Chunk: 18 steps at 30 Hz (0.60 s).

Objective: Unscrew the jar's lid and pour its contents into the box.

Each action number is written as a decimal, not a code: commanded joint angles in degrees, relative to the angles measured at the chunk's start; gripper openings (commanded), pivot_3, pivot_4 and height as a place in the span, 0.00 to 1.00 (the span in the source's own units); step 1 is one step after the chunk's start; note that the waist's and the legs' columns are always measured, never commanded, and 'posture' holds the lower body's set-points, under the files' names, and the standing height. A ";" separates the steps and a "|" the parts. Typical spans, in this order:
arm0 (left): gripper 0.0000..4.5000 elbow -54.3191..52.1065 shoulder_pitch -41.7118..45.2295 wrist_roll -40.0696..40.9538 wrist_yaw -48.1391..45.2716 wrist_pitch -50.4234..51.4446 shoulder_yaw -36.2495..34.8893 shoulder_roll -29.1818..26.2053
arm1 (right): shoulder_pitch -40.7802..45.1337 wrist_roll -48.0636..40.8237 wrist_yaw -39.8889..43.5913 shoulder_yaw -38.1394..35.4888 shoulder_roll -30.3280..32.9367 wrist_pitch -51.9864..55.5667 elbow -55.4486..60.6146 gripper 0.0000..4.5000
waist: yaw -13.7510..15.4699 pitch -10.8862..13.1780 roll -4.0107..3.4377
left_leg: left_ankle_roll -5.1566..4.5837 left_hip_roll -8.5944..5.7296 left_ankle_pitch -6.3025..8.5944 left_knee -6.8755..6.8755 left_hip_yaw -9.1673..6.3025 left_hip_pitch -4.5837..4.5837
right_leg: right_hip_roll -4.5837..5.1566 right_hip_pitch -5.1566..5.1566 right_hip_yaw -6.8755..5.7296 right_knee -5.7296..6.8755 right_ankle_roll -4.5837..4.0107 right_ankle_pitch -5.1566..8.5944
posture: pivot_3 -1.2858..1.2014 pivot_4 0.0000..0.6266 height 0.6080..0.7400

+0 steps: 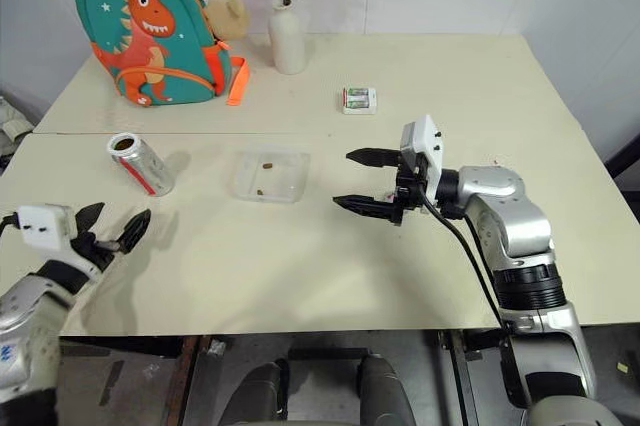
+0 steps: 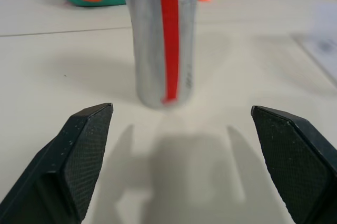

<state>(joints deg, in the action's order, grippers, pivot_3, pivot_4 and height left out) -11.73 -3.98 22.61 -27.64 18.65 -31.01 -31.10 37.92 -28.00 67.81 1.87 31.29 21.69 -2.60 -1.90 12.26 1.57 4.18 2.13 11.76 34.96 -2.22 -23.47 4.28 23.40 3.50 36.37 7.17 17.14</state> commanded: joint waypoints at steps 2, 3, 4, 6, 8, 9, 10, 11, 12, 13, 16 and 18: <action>1.00 -9.86 -2.53 -0.33 -12.38 -7.89 2.15 -8.19 | -0.56 0.51 3.54 -1.42 2.54 -5.19 2.13 1.00 | 0.27 0.00 -0.01 | 0.00 0.02 -0.01 0.01 0.06 0.02 | 0.00 -0.01 0.01 -0.06 -0.56 0.29 | 0.52 0.24 1.00; 1.00 -9.64 -1.73 -1.22 -15.24 -9.72 3.62 -10.69 | -1.05 0.93 4.36 -1.61 3.12 -6.78 2.17 1.00 | 0.38 0.00 -0.03 | -0.02 0.03 -0.02 0.00 0.07 0.03 | 0.00 -0.08 0.01 -0.24 -0.60 0.25 | 0.52 0.24 1.00; 1.00 -8.43 -0.38 -1.50 -17.30 -10.76 4.68 -12.67 | -1.72 1.21 5.12 -1.77 3.75 -8.13 2.34 1.00 | 0.45 0.00 -0.03 | -0.03 0.02 -0.02 -0.01 0.08 0.04 | 0.01 -0.17 -0.01 -0.43 -0.62 0.19 | 0.52 0.24 1.00; 1.00 -6.39 1.65 -1.68 -19.87 -12.83 6.00 -15.18 | -2.76 1.39 6.01 -2.11 4.63 -10.09 2.42 1.00 | 0.14 -0.01 -0.06 | 0.04 0.03 0.02 -0.03 0.16 0.08 | 0.05 -0.40 -0.02 -0.84 -0.67 0.02 | 0.52 0.24 1.00; 1.00 -4.76 4.56 -0.55 -22.24 -13.14 6.91 -17.15 | -3.78 1.16 6.11 -2.71 5.61 -10.49 2.91 1.00 | -0.14 -0.01 -0.06 | 0.19 0.06 0.16 -0.13 0.39 0.15 | 0.08 -0.70 0.05 -1.41 -0.72 -0.23 | 0.52 0.24 1.00; 1.00 -4.39 5.94 -0.11 -22.66 -12.73 7.34 -17.70 | -3.87 0.94 6.23 -3.02 6.13 -10.53 2.80 1.00 | -0.52 -0.01 -0.06 | 0.16 0.08 0.16 -0.17 0.53 0.17 | 0.13 -0.76 0.07 -1.59 -0.77 -0.28 | 0.52 0.24 1.00; 1.00 -3.52 7.64 0.06 -23.18 -12.24 7.96 -18.36 | -3.84 0.71 6.24 -3.29 6.58 -10.35 2.80 1.00 | -0.72 -0.01 -0.06 | 0.09 0.09 0.18 -0.18 0.63 0.15 | 0.15 -0.75 0.14 -1.67 -0.77 -0.29 | 0.52 0.24 1.00; 1.00 -1.43 9.64 0.20 -24.11 -12.54 8.53 -18.77 | -4.38 0.52 5.85 -3.40 6.98 -9.75 3.58 1.00 | -0.79 -0.01 -0.06 | -0.17 0.09 0.07 -0.23 0.74 0.15 | 0.18 -0.75 0.19 -1.72 -0.76 -0.29 | 0.52 0.24 1.00; 1.00 0.01 11.21 0.20 -24.76 -12.68 9.10 -19.01 | -4.67 0.33 5.72 -3.54 7.35 -9.34 3.92 1.00 | -0.89 -0.01 -0.05 | -0.23 0.09 0.06 -0.30 0.76 0.15 | 0.19 -0.72 0.19 -1.74 -0.75 -0.29 | 0.52 0.24 1.00; 1.00 1.35 12.55 0.49 -25.64 -12.77 9.57 -19.15 | -5.34 0.08 5.48 -3.74 7.68 -8.91 4.66 1.00 | -0.94 -0.01 -0.05 | -0.25 0.11 0.07 -0.39 0.76 0.15 | 0.18 -0.67 0.19 -1.71 -0.70 -0.31 | 0.52 0.24 1.00; 1.00 2.96 14.05 0.60 -28.09 -13.67 10.82 -19.12 | -7.44 -0.17 5.23 -4.42 8.46 -8.29 6.03 1.00 | -0.99 -0.02 -0.04 | -0.24 0.13 0.21 -0.51 0.74 0.18 | 0.15 -0.45 0.18 -1.25 0.23 -0.34 | 0.52 0.24 1.00; 1.00 2.87 13.81 0.94 -28.49 -13.29 10.72 -18.76 | -9.04 -0.69 4.38 -4.89 8.68 -7.48 7.53 1.00 | -0.99 -0.01 -0.04 | -0.17 0.14 0.29 -0.60 0.74 0.18 | 0.14 -0.21 0.18 -0.92 0.55 -0.26 | 0.52 0.24 1.00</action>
<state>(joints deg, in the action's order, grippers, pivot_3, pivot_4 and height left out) -8.07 9.79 22.35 -55.38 5.99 -19.62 -49.60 29.58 -27.08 72.78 -0.69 39.09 13.85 2.13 -2.89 12.25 1.54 4.03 2.27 12.06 34.32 -1.47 -23.35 4.42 23.35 3.68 35.60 7.69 16.98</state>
